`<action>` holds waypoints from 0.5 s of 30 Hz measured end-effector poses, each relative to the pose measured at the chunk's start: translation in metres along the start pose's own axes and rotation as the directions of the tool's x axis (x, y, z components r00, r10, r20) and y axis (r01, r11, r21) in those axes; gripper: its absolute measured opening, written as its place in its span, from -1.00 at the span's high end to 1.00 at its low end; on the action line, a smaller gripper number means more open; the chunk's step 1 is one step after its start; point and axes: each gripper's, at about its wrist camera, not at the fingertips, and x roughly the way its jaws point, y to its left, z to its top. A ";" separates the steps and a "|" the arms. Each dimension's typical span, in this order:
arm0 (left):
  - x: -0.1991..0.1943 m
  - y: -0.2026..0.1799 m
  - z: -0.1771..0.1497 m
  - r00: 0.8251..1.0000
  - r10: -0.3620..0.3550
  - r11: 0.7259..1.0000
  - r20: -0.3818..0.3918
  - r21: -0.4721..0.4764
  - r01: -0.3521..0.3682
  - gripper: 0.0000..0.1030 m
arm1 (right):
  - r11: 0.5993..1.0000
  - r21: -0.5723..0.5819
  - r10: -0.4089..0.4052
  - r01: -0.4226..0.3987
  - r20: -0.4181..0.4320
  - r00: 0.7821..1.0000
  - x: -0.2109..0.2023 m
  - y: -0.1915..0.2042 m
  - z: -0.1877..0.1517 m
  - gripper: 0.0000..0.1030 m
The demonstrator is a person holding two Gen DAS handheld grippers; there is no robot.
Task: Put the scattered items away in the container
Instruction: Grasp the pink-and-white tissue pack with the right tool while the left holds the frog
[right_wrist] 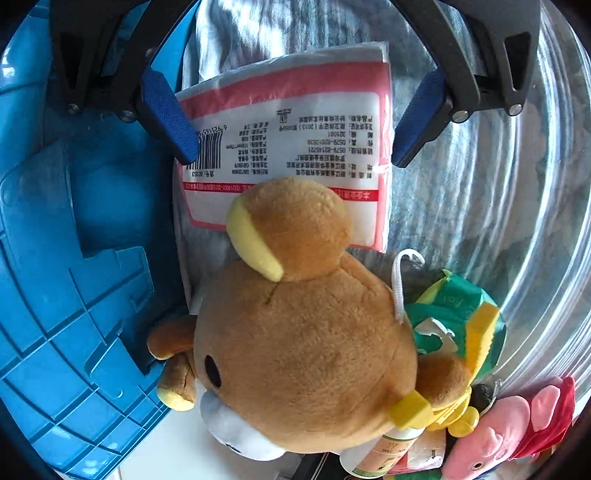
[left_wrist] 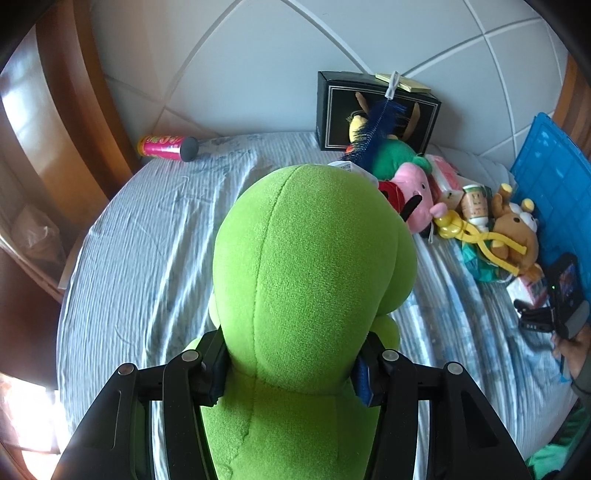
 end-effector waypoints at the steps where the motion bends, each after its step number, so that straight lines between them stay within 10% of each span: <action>1: -0.001 -0.001 -0.001 1.000 0.000 1.000 0.002 0.001 0.000 0.01 | 1.000 0.003 -0.007 0.007 0.005 1.000 0.000 0.001 0.001 -1.00; 7: -0.010 -0.006 -0.005 1.000 0.004 1.000 0.012 0.002 -0.004 -0.01 | 0.999 0.033 0.012 -0.011 -0.002 1.000 -0.003 -0.004 0.000 -0.97; 15: -0.021 0.002 -0.011 1.000 0.009 1.000 0.028 -0.013 -0.009 -0.02 | 0.993 0.076 0.088 -0.092 0.053 0.995 -0.037 -0.007 -0.014 -0.45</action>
